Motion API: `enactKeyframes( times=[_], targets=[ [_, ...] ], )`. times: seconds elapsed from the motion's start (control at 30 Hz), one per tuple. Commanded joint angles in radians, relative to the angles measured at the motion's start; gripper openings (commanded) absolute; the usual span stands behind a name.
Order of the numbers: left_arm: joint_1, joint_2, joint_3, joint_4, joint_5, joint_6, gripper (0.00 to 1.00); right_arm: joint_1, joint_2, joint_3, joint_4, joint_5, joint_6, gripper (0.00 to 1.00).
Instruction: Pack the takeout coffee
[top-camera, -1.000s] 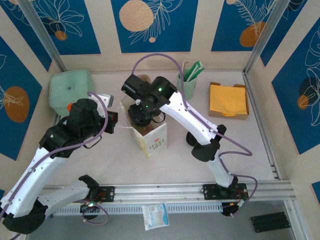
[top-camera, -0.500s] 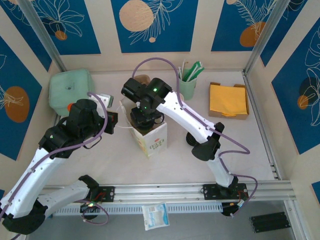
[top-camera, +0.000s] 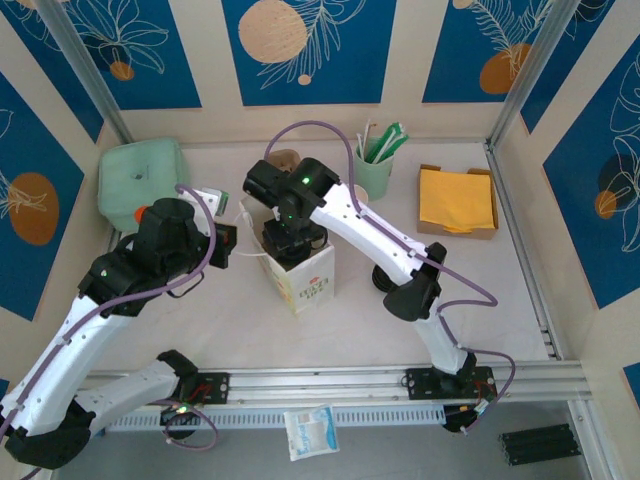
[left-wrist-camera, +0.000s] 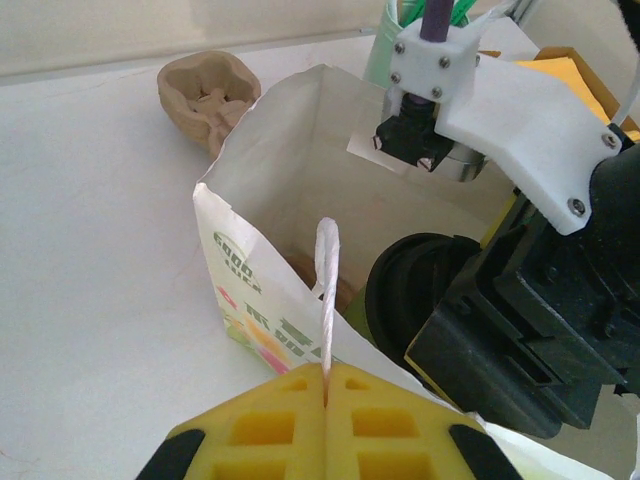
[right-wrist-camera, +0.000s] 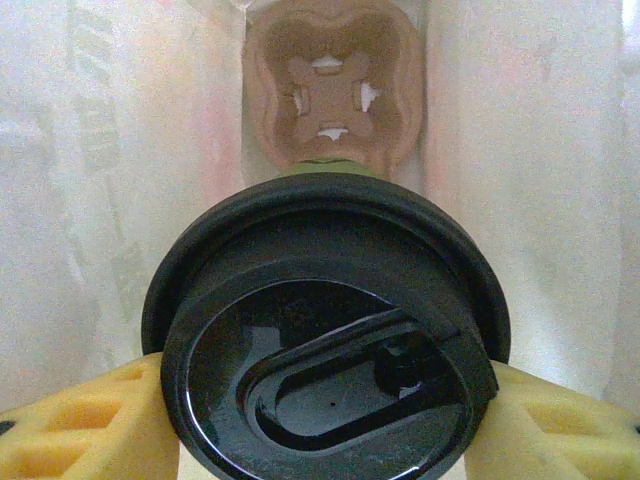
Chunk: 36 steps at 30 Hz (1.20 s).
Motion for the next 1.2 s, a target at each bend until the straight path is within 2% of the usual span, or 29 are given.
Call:
enactKeyframes(
  times=[0.0, 0.3, 1.17],
  targets=[
    [0.008, -0.009, -0.010, 0.020, 0.014, -0.009, 0.00, 0.001, 0.033, -0.011, -0.153, -0.009, -0.008, 0.57],
    [0.007, -0.013, -0.013, 0.017, 0.010, -0.009, 0.00, 0.007, 0.052, -0.025, -0.140, -0.014, -0.004, 0.57],
    [0.007, -0.018, -0.016, 0.010, -0.001, -0.014, 0.00, 0.001, -0.009, -0.245, -0.011, -0.047, -0.005, 0.57]
  ],
)
